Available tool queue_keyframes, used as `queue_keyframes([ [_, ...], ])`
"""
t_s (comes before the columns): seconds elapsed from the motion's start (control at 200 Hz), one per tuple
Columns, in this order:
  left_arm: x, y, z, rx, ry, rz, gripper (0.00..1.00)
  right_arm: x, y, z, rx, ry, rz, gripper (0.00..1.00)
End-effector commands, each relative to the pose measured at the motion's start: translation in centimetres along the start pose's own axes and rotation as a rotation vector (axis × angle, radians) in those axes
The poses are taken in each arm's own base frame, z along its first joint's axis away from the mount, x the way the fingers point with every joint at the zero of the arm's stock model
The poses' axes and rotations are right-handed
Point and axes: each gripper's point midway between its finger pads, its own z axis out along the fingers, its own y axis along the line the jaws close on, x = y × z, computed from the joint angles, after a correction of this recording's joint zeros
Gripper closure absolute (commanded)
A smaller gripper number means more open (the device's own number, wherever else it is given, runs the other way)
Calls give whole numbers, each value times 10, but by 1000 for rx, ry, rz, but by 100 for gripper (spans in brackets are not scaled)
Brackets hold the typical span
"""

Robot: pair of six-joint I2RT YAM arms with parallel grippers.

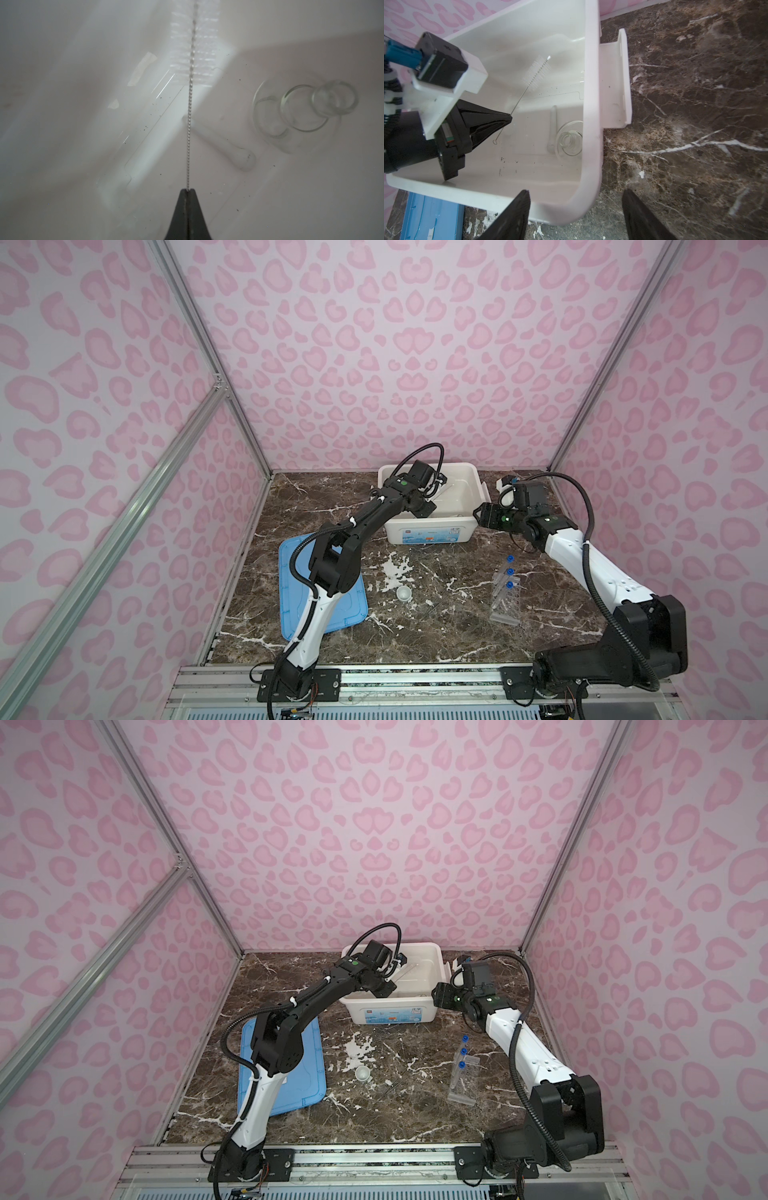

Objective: Organize the chemistry lab equipment
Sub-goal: 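Open the left gripper to drop the bottle brush into the bin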

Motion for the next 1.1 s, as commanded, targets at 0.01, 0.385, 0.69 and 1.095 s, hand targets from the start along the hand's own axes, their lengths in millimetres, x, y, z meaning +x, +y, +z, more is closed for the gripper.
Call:
queue_keyframes([
  [0.01,-2,0,2,7,-2,-6,95,-6,3,1,-10,-20,-7,29],
  [0.385,12,4,21,41,51,-48,94,-5,3,1,-10,-19,-9,30],
  [0.69,17,1,22,50,70,-62,75,-5,4,4,-13,-13,-3,30],
  [1.095,-16,-2,-19,88,-40,-126,40,-6,3,6,-6,-8,-15,34],
])
